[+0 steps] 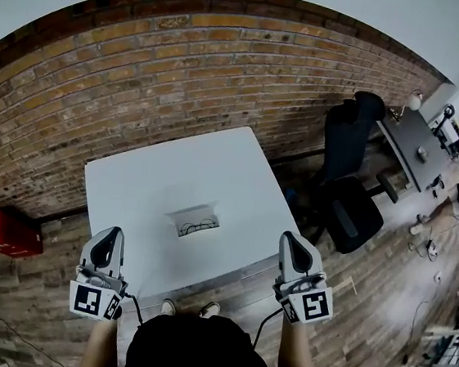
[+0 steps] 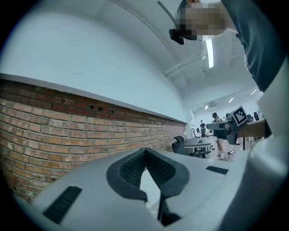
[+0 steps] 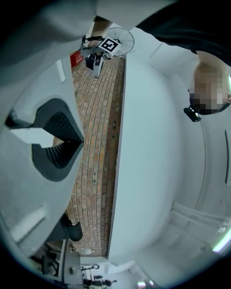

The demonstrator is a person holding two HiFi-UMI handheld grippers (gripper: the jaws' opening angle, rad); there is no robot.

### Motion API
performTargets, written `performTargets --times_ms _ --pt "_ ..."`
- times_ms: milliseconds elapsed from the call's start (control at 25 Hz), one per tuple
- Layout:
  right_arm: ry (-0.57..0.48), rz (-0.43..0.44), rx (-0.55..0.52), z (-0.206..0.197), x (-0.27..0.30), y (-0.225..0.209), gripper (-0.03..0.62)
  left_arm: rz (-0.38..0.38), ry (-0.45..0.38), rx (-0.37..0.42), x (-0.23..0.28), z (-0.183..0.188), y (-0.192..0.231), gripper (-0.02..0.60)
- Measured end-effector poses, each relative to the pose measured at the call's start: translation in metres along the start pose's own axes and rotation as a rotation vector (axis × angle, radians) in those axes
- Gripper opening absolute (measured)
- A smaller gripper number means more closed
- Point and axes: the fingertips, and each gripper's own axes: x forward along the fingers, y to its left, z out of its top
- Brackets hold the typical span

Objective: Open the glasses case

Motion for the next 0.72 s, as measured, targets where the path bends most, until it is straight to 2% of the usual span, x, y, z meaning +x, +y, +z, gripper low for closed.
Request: performTargets --times_ms 200,720 --pt "-0.004 -0.042 0.008 0.006 -0.016 0.004 0.005 0.058 -0.024 -0.013 -0.026 0.007 0.004 0.006" --pt "0.012 -0.046 0.002 0.008 -0.020 0.007 0.005 0.047 -0.022 -0.015 -0.027 0.008 -0.002 0.006"
